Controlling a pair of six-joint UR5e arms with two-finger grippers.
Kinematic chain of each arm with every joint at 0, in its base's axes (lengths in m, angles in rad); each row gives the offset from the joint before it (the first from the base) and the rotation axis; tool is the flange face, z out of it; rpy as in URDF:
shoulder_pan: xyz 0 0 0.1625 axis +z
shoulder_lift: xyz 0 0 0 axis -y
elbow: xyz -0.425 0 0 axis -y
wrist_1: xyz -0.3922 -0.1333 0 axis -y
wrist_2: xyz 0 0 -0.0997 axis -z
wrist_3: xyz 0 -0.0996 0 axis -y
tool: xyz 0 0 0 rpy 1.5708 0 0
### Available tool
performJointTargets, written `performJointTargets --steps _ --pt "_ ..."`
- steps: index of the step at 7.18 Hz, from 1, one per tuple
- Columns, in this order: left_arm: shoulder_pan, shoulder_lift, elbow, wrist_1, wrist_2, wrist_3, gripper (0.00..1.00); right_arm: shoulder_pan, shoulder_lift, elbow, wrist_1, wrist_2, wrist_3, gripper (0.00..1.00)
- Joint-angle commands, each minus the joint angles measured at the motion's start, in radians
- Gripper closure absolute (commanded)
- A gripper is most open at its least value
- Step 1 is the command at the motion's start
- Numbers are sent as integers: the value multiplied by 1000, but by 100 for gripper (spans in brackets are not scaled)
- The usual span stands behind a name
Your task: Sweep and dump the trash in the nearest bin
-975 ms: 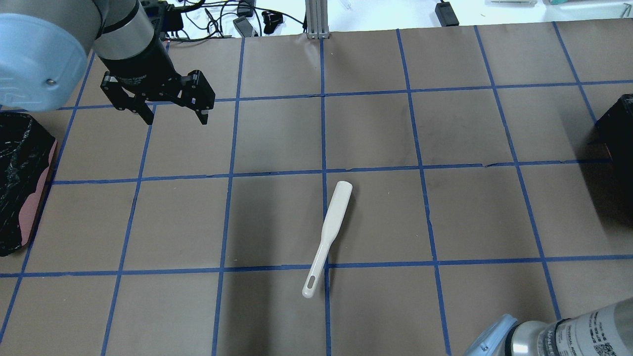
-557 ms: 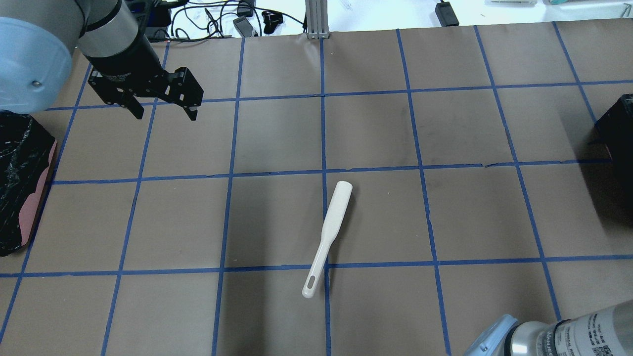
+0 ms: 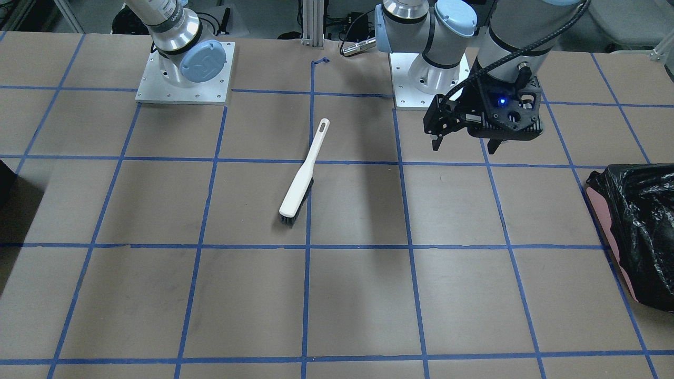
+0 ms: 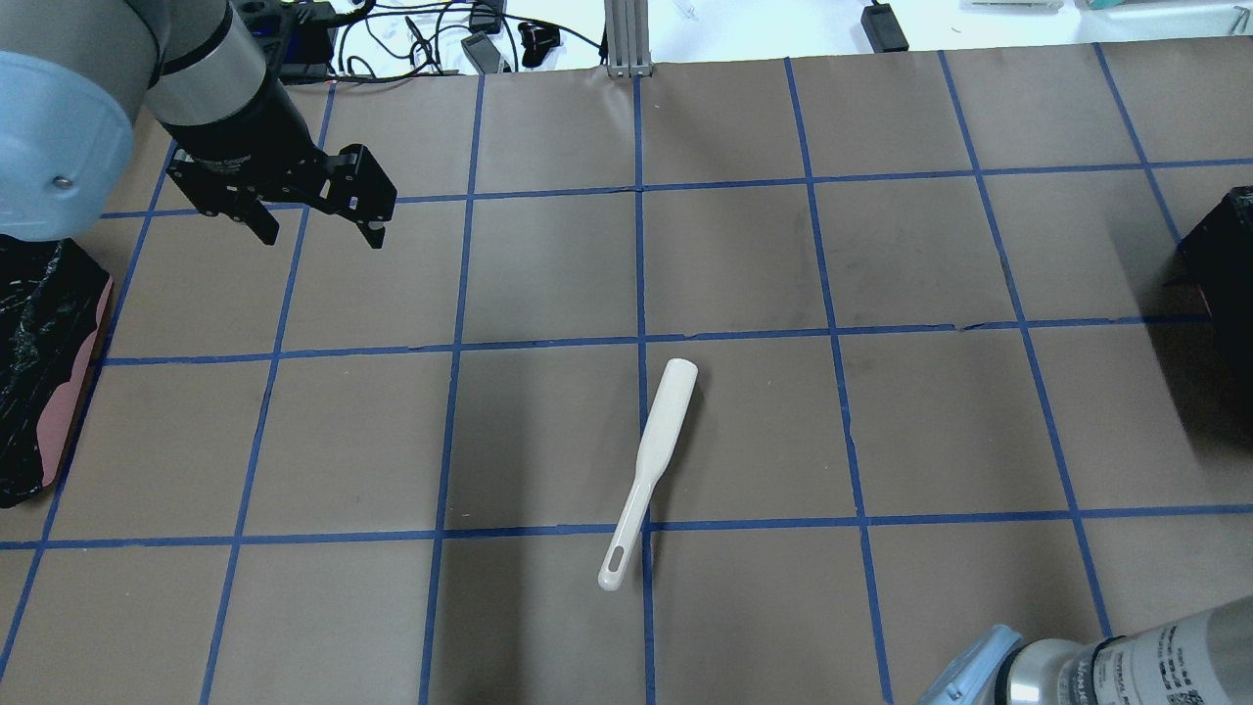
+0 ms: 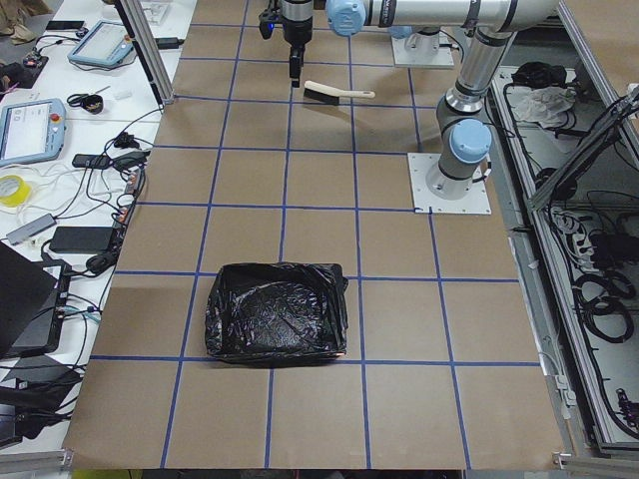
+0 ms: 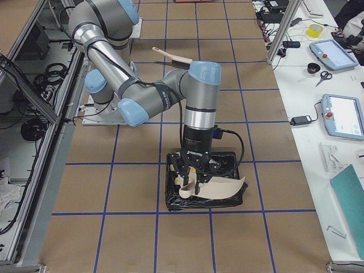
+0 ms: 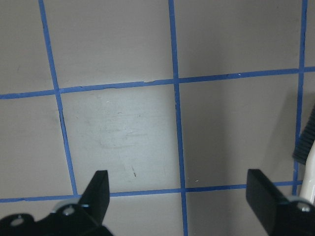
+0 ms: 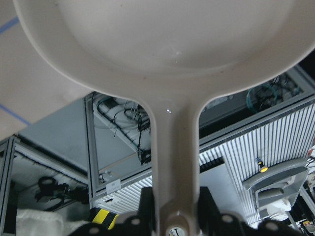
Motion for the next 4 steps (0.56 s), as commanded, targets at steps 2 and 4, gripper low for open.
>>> performJointTargets --steps 2,4 --pt "7 4 -2 1 -8 12 0 235 -22 14 136 194 385 100" --pt "25 10 -2 0 -8 26 0 433 -14 16 239 329 798 100"
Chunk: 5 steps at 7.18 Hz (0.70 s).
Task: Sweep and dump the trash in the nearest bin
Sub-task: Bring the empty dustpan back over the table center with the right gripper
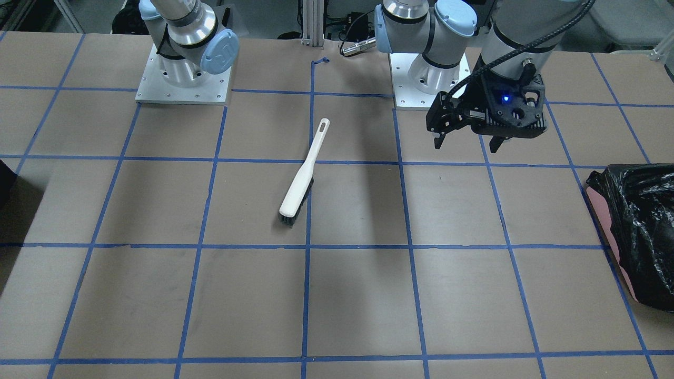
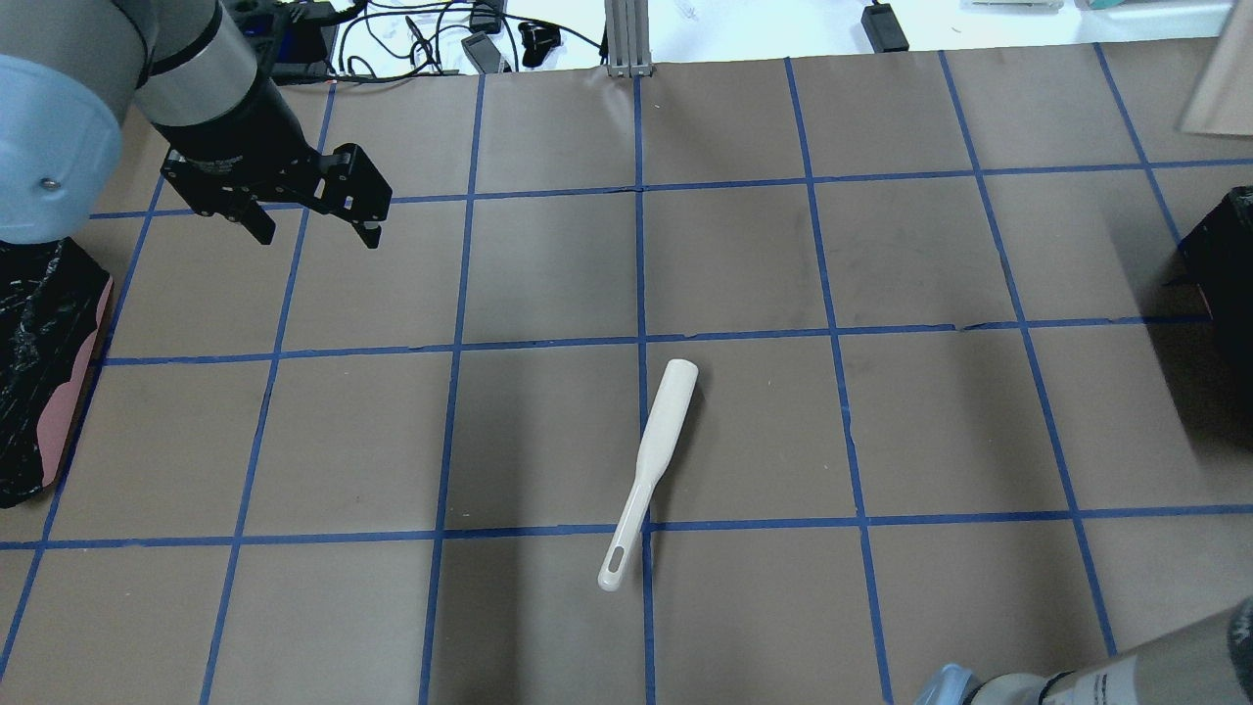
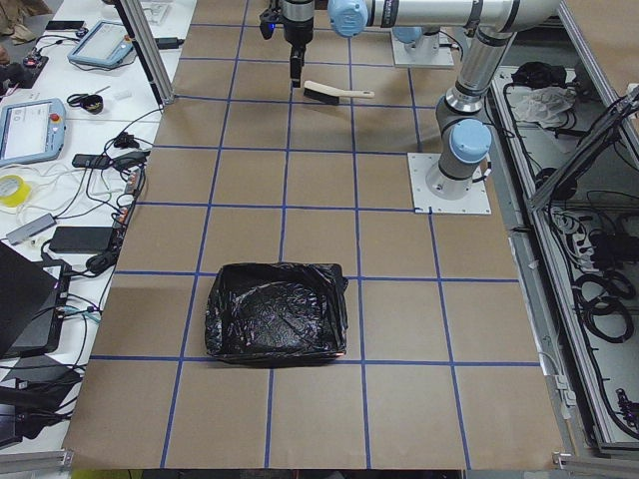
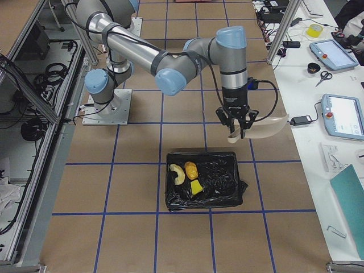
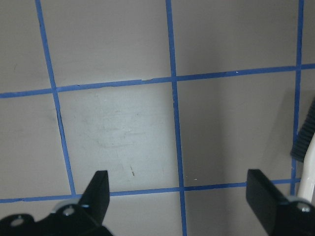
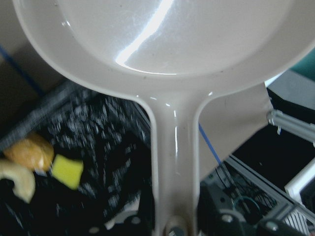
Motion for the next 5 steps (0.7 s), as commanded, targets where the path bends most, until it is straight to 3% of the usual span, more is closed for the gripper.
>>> performJointTargets --steps 1,3,5 --pt "9 4 -1 -2 10 6 0 223 23 2 66 100 429 100" --pt "8 7 -15 3 7 4 0 391 29 4 66 93 714 100" --pt "9 7 -17 1 11 4 0 486 59 4 194 131 1038 100"
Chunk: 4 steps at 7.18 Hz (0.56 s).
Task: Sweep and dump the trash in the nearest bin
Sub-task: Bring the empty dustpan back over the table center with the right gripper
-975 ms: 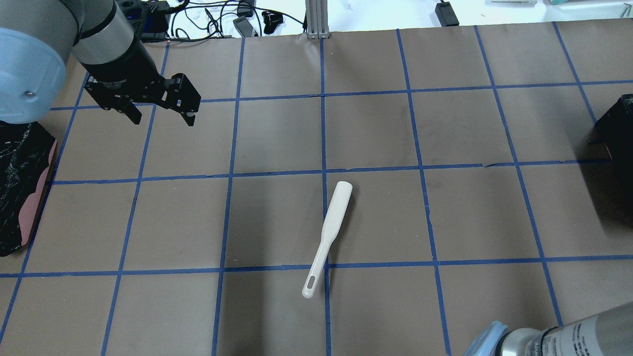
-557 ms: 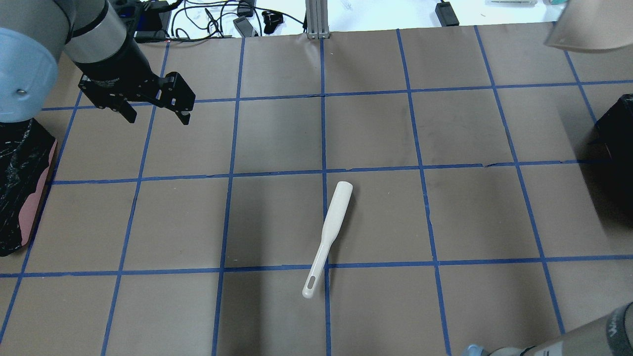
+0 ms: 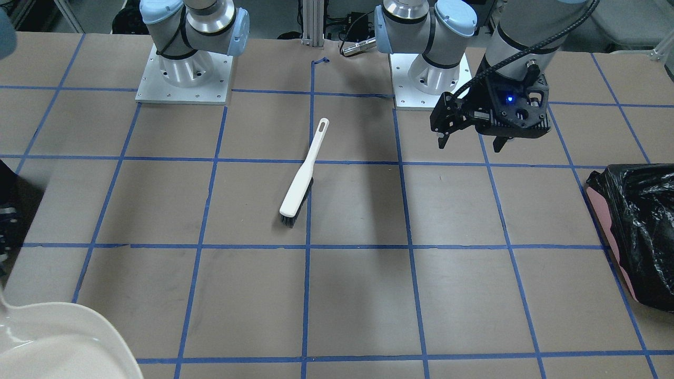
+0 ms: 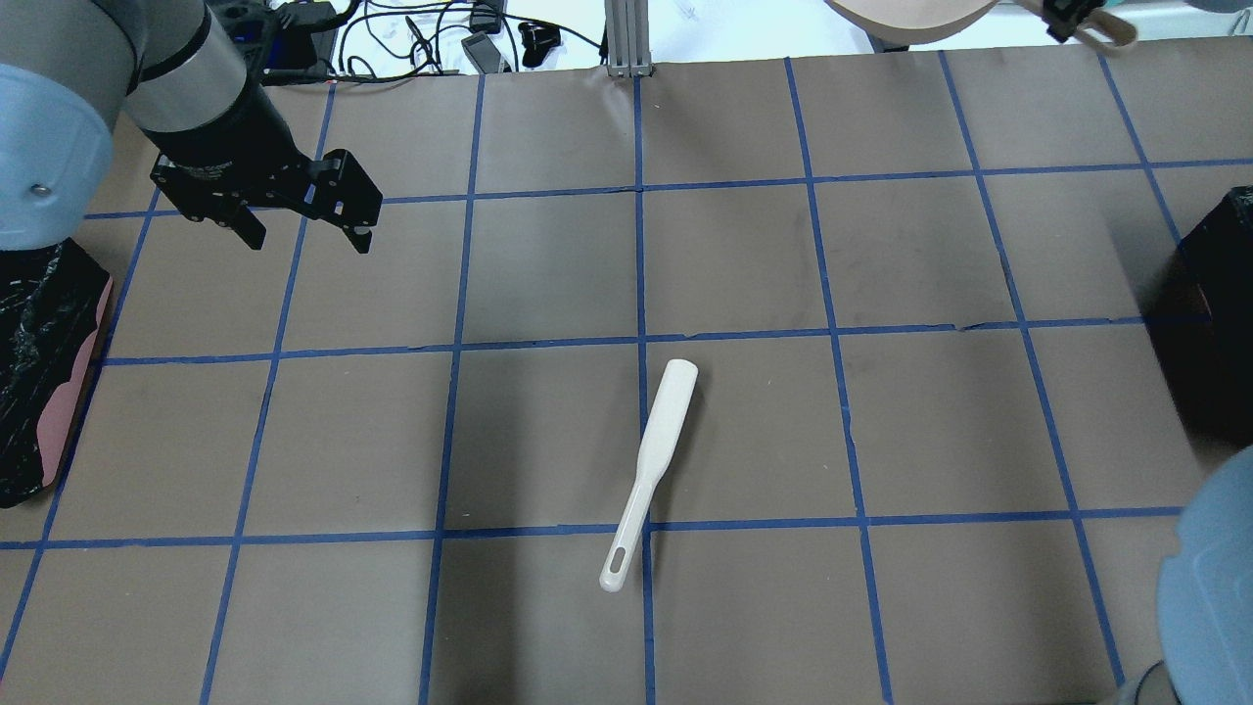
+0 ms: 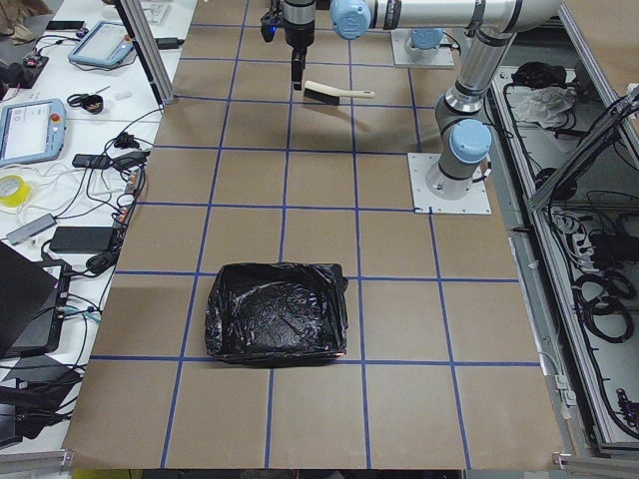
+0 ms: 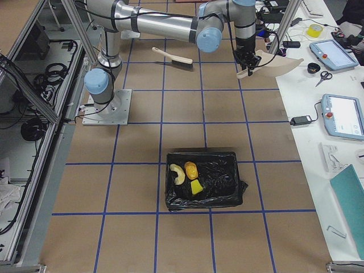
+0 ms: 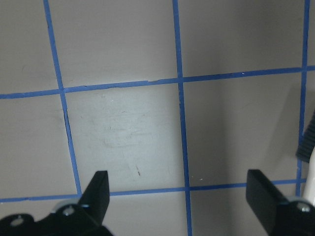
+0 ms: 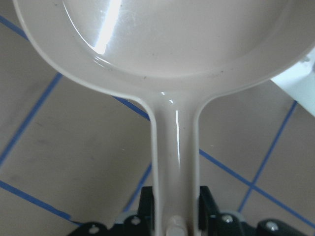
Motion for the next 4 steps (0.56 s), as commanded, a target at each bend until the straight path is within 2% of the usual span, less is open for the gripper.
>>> performJointTargets --steps 1,2,4 --pt "0 2 -2 0 2 0 0 123 37 2 127 99 383 100" --pt "-2 3 -2 0 -2 -9 0 180 47 15 189 162 617 100" --pt "-5 3 -2 0 -8 -11 0 280 66 52 230 249 839 100"
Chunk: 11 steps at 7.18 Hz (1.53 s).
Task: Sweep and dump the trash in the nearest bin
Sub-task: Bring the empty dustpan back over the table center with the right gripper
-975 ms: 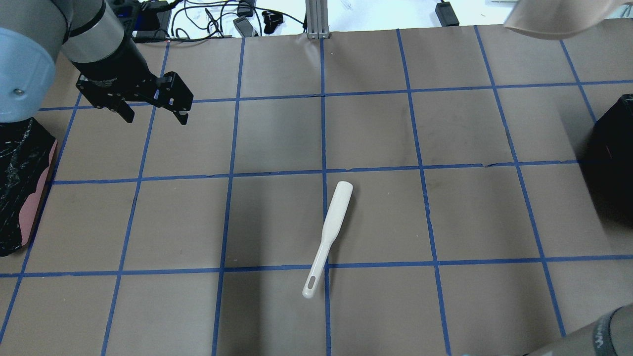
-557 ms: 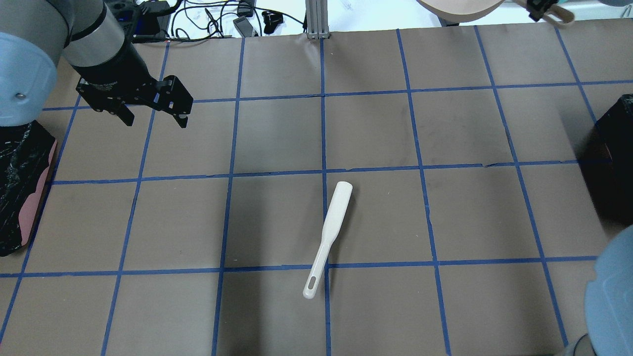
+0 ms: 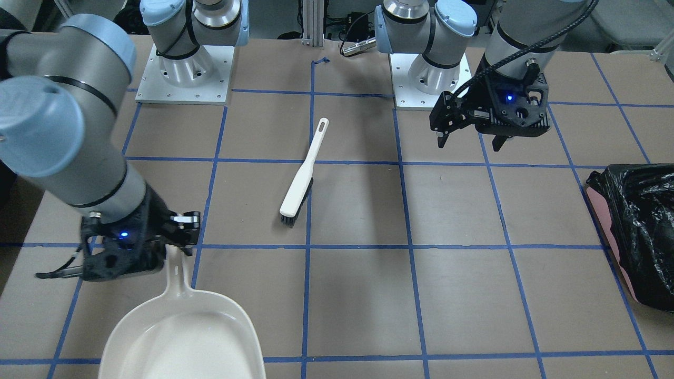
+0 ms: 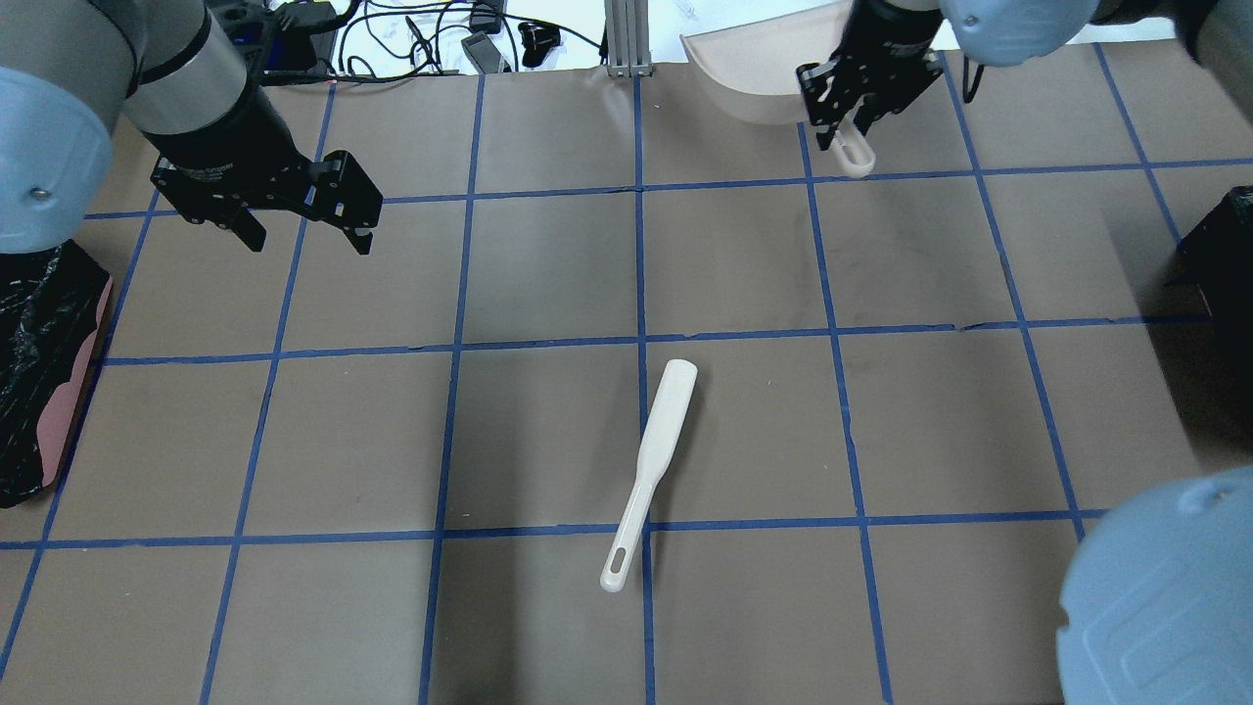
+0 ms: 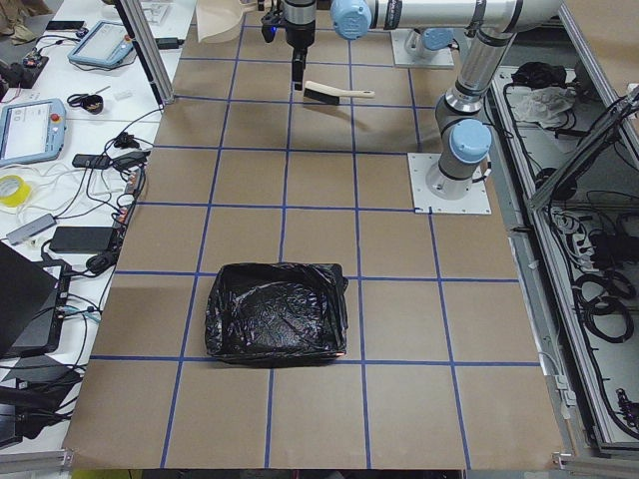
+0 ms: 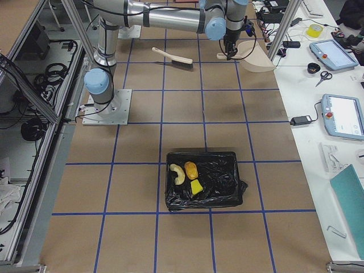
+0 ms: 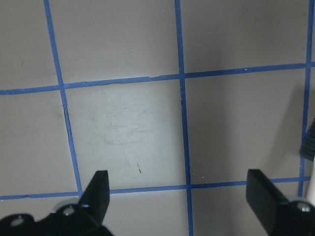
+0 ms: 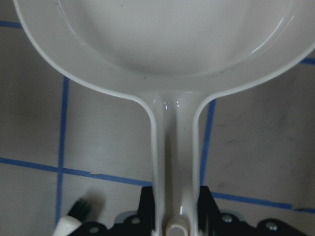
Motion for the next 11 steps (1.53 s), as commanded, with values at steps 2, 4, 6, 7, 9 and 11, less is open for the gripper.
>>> performJointTargets --steps 2,4,6,7,9,11 --pt "-3 1 0 -3 -2 -2 0 153 66 24 34 56 320 100" --pt "-5 3 -2 -17 -2 -5 0 222 97 24 81 56 339 100" --pt "-3 6 -5 -17 0 5 0 238 97 27 106 90 344 100" --pt "0 7 -6 -17 0 8 0 239 104 37 98 91 334 100" --pt "0 7 -6 -18 1 8 0 239 117 60 69 90 313 100" --pt "0 7 -6 -20 1 8 0 241 129 61 54 90 307 100"
